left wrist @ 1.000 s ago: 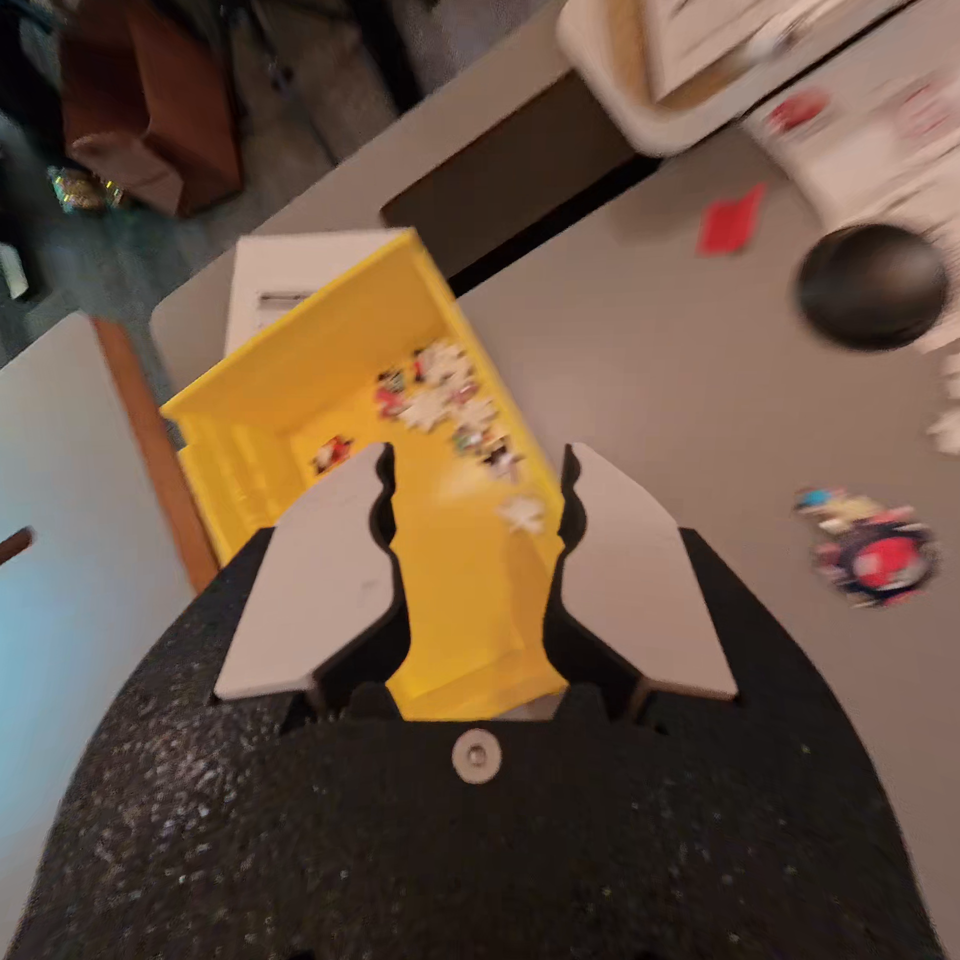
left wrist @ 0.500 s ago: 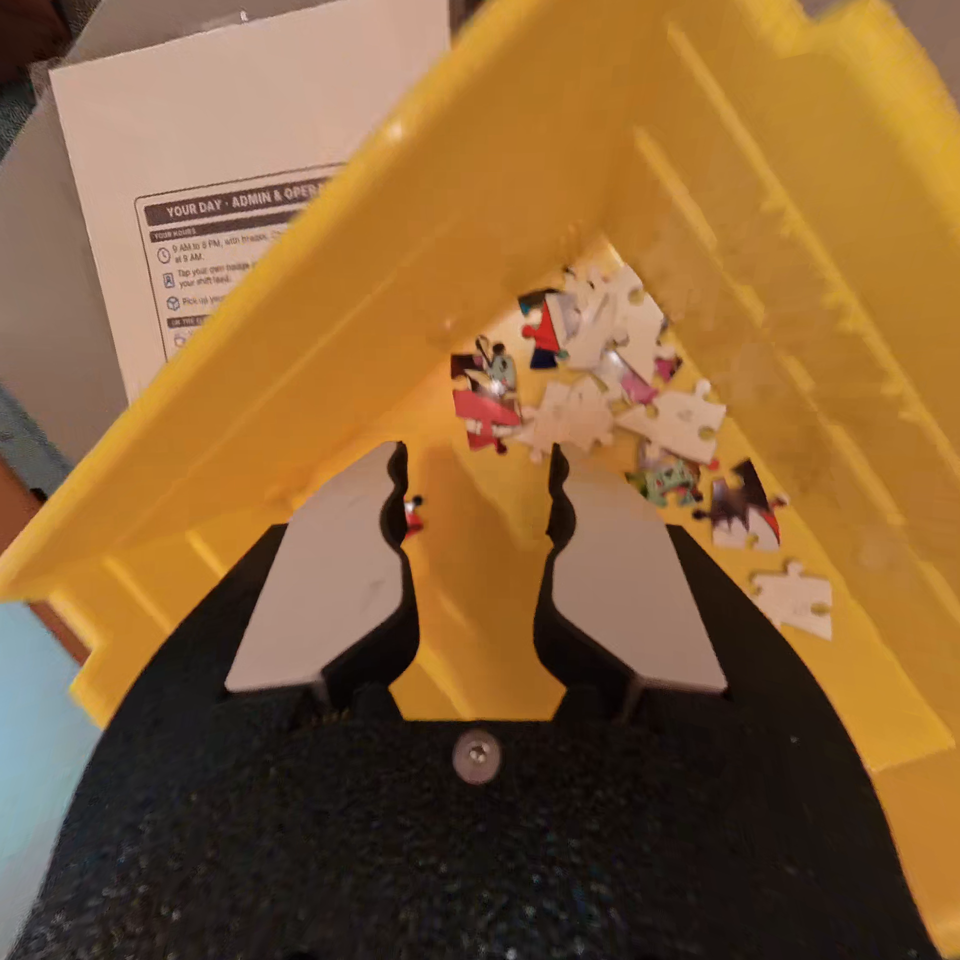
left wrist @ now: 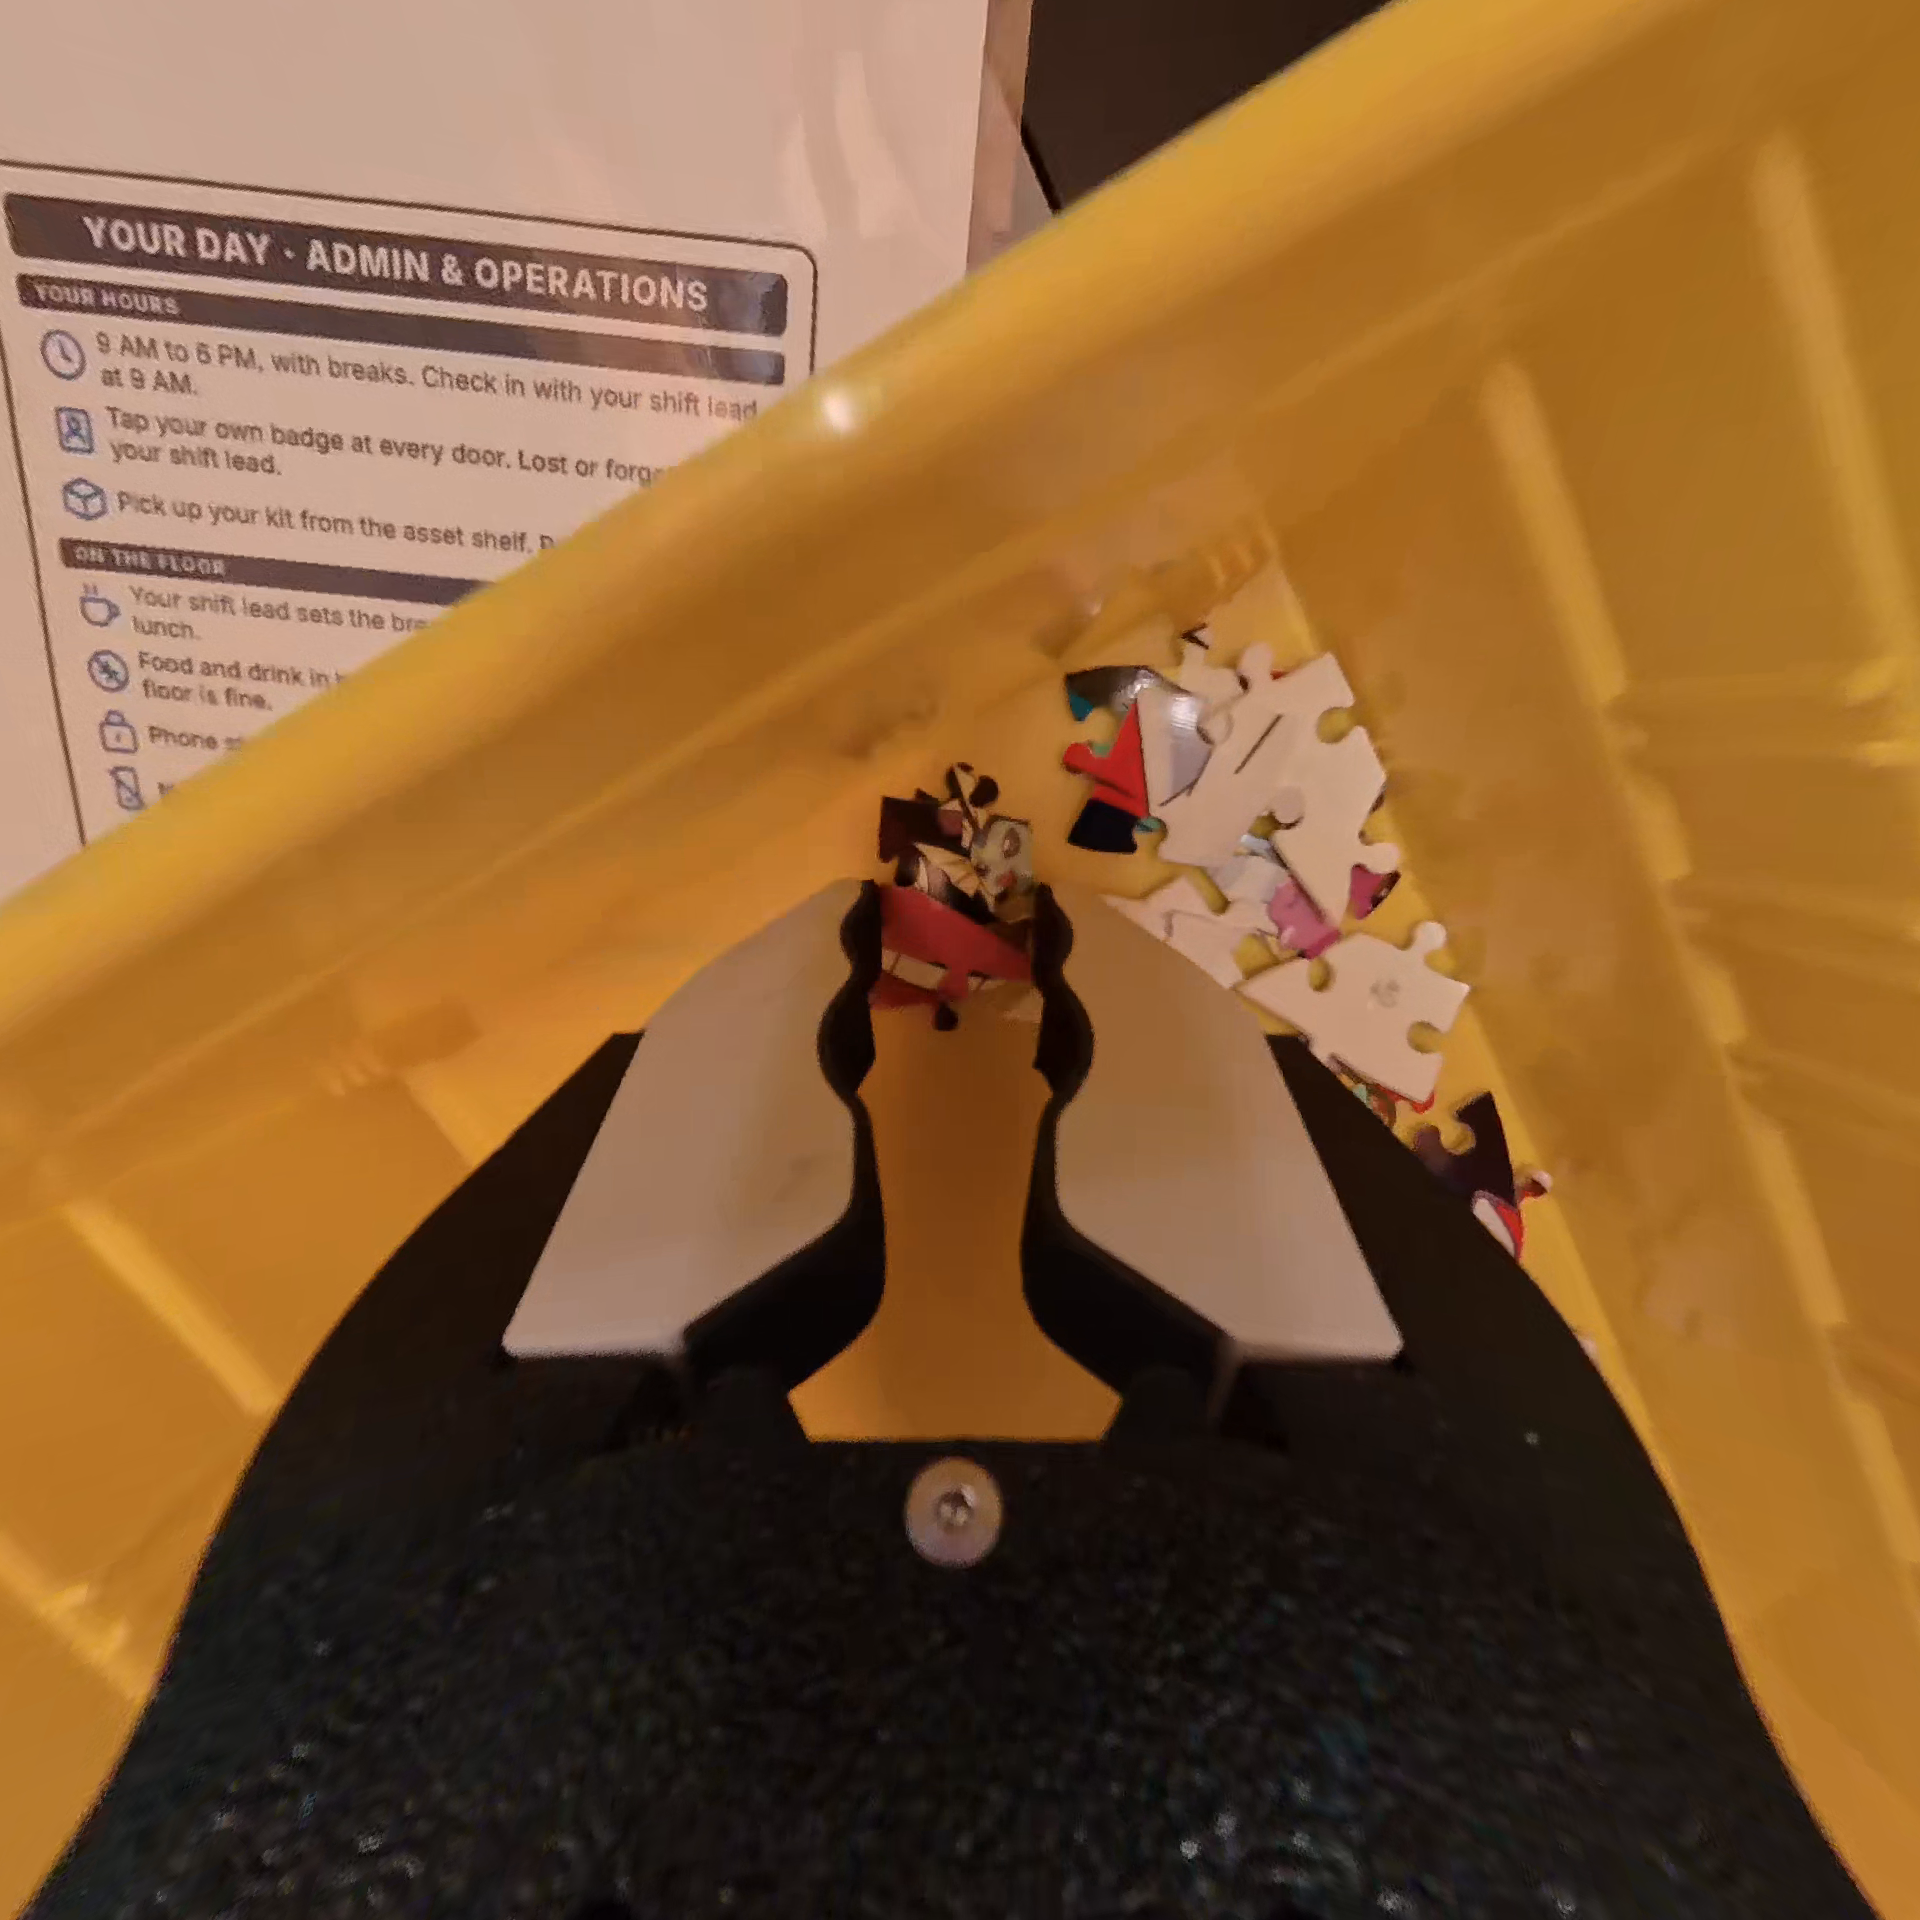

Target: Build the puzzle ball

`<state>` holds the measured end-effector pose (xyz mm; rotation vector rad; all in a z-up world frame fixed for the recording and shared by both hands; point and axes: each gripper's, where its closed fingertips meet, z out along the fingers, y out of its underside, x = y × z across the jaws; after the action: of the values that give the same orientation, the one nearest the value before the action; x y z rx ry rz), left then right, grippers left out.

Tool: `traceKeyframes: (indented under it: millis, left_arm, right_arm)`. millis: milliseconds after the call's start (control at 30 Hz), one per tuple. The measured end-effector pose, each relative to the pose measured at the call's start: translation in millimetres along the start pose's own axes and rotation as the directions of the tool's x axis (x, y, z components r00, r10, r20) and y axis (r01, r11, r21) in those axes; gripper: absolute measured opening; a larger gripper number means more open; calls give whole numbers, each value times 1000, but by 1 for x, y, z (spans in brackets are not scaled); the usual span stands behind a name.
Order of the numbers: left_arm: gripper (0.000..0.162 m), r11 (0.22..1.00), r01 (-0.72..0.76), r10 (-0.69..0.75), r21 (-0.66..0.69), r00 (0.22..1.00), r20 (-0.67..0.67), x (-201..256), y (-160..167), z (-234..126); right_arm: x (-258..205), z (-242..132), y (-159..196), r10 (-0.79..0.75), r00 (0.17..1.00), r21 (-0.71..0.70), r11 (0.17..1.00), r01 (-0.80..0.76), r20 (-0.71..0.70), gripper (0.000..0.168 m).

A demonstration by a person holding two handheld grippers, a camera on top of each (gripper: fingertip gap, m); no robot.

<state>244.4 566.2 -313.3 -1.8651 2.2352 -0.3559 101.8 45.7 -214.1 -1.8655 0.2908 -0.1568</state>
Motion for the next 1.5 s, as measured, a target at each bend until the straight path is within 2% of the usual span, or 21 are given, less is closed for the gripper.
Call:
traceKeyframes:
  millis: [33,133,233,300,367,433,467,600,667,767,833,867,967,1033,1100,1267,1400,1500]
  left_arm:
    - [26,1000,2,-2,-3,1000,3,2,2,-2]
    - [27,998,0,-1,64,1000,20,6,1,-21]
    - [26,965,59,-52,254,998,-34,17,-10,-71]
    - [26,898,99,-26,428,985,-173,44,-20,-116]
    - [26,791,159,103,591,917,-385,92,-26,-170]
    - [27,672,238,309,702,771,-557,150,-21,-225]
    - [26,620,270,416,737,684,-600,179,-14,-248]
    - [26,484,363,709,797,372,-600,287,21,-300]
    - [26,456,450,786,768,200,-584,334,34,-315]
    - [26,455,609,835,650,-37,-549,380,44,-329]
    - [26,480,668,837,569,-155,-524,403,45,-330]
    - [26,494,673,836,551,-192,-514,415,45,-327]
    - [26,509,680,836,528,-245,-491,445,42,-317]
    - [26,526,680,831,511,-283,-479,458,41,-313]
    - [26,529,677,830,511,-289,-476,470,38,-309]
    - [26,476,659,864,582,-227,-450,491,36,-300]
    - [26,416,640,894,646,-158,-418,502,37,-293]
    - [26,404,639,897,655,-137,-420,502,35,-289]
  right_arm:
    - [-1,0,-1,-3,1000,5,1000,3,4,37]
    - [-4,1,-5,-19,1000,20,1000,18,8,37]
    - [-8,4,-14,-45,999,39,998,44,17,36]
    - [-15,9,-20,-58,997,54,997,56,49,36]
    - [-25,17,-32,-43,994,92,995,34,99,36]
    - [-40,27,-50,-7,984,156,987,-22,180,35]
    - [-49,32,-62,28,972,196,978,-76,235,34]
    - [-78,42,-113,191,848,306,875,-375,494,29]
    - [-84,44,-135,263,768,316,797,-514,583,25]
    - [-93,41,-154,336,626,253,705,-663,704,25]
    - [-98,35,-160,360,560,220,660,-718,746,25]
    - [-98,33,-161,370,552,218,648,-729,747,24]
    - [-98,25,-158,376,565,228,647,-728,735,22]
    - [-97,14,-160,372,534,231,614,-755,759,21]
    - [-96,6,-161,366,515,231,594,-770,775,22]
    - [-95,-5,-160,365,464,212,555,-805,807,20]
    - [-88,-11,-160,366,410,200,493,-847,835,7]
    - [-86,-12,-158,367,413,197,501,-842,833,4]
